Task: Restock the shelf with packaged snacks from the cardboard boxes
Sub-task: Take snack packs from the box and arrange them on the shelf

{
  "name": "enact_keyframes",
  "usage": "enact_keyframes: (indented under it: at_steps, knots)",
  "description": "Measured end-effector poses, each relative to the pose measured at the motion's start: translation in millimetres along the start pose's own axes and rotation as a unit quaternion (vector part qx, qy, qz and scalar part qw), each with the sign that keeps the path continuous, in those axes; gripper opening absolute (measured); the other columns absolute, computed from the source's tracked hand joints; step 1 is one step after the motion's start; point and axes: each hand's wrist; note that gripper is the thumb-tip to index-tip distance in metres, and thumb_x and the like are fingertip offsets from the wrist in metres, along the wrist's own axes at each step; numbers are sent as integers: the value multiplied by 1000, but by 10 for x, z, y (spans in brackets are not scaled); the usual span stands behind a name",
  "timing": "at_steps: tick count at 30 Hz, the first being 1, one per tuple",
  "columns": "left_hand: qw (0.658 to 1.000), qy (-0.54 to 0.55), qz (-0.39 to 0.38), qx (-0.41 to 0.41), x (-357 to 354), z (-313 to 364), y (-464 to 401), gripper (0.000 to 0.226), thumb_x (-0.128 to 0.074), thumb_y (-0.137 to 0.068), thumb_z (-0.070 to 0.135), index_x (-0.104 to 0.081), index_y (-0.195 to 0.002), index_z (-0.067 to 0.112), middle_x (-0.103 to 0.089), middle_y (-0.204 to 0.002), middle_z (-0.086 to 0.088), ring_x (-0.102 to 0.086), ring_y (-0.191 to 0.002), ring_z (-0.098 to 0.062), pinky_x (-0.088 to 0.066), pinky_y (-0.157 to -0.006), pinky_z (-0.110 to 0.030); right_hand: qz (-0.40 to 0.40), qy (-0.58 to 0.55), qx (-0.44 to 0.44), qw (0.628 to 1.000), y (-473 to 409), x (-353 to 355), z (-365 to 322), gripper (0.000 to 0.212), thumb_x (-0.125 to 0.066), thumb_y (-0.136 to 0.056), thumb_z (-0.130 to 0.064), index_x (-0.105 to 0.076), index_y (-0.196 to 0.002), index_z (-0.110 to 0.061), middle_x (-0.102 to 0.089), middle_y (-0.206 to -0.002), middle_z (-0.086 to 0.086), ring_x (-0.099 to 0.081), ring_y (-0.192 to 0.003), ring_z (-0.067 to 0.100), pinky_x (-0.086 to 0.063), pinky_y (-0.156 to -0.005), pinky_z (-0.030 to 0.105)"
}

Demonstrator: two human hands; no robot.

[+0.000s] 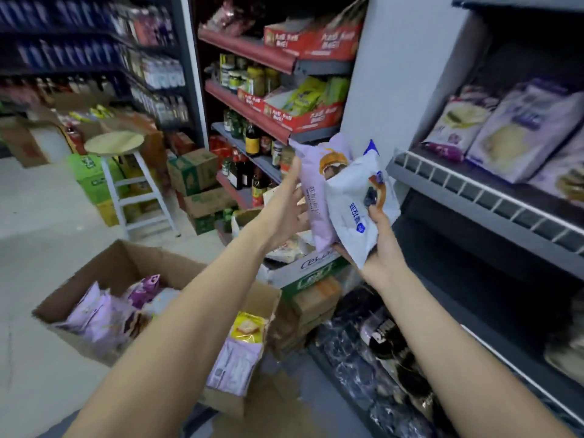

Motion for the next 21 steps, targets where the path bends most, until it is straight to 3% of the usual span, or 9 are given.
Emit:
enact_keyframes:
  at_steps: [2, 4, 6, 8, 11, 13, 16, 19, 21]
  knots:
    - [999, -26, -15, -28, -342, -36, -66, 105, -60, -52, 85, -36, -140, 32, -44, -145, 5, -48, -128, -21, -42, -103, -50, -36, -23, 18, 999, 89, 4, -203, 45, -44, -96, -28, -72, -92, 6, -71, -100, 22, -72, -83, 31, -60, -66, 39]
    - [998, -17, -25, -51, -634, 21, -123, 123, -68, -37, 83, -27, -143, 36, -42, -145, 7, -49, -126, -16, -42, -104, -47, -55, -46, 31, 997, 159, 33, -453, 40, -61, -82, -22, -68, -102, 12, -66, -109, 27, -69, -94, 38, -58, -72, 44]
    - [997, 10, -42, -59, -881, 132, -195, 133, -74, -30, 79, -22, -144, 34, -41, -145, 8, -48, -126, -15, -42, -105, -45, -40, -16, 44, 998, 215, 115, -722, 50, -67, -79, -23, -60, -122, 2, -64, -119, 22, -65, -106, 33, -56, -85, 47]
    - [997, 21, -46, -63, -1104, 223, -351, 133, -78, -32, 75, -25, -145, 28, -46, -143, 4, -50, -125, -19, -41, -106, -45, -8, 46, 82, 996, 315, 178, -985, 34, -54, -92, -32, -61, -116, -10, -70, -112, 12, -69, -99, 23, -51, -92, 47]
    - [999, -6, -26, -43, -1445, 370, -598, 113, -78, -45, 68, -42, -136, 11, -61, -125, -6, -62, -107, -22, -54, -86, -40, 11, 103, 150, 983, 450, 229, -1347, 27, -46, -95, -38, -62, -105, -17, -75, -93, 3, -73, -79, 15, -52, -84, 39]
    - [999, -18, -9, -41, -1636, 425, -775, 76, -73, -72, 48, -48, -127, 3, -65, -108, -9, -64, -89, -19, -52, -66, -30, 31, 133, 189, 973, 455, 250, -1550, 31, -52, -90, -39, -61, -111, -18, -75, -95, 1, -72, -79, 15, -56, -78, 37]
    - [998, -9, -30, -52, -1836, 460, -1043, 33, -61, -88, 31, -53, -109, 7, -66, -96, -5, -65, -83, -18, -53, -70, -30, 86, 164, 255, 949, 399, 306, -1792, 42, -59, -88, -31, -56, -127, -15, -70, -113, 6, -69, -95, 20, -58, -78, 34]
    - [996, -10, -45, -72, -1926, 516, -1244, 16, -59, -90, 28, -56, -97, 14, -67, -90, -2, -65, -80, -18, -54, -72, -30, 160, 186, 330, 912, 354, 382, -2027, 37, -58, -92, -22, -57, -128, -13, -68, -117, 8, -67, -102, 25, -56, -83, 36]
    - [991, -67, -45, -108, -1920, 550, -1399, 10, -58, -89, 27, -60, -86, 17, -69, -93, -4, -66, -84, -23, -54, -78, -34, 192, 183, 354, 897, 354, 429, -2167, 36, -60, -91, -25, -59, -125, -13, -69, -116, 8, -67, -100, 25, -56, -81, 36]
Point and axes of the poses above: each hand's wrist, its own y-axis away from the middle knuckle, its own x-axis out of the back of the hand, z = x × y
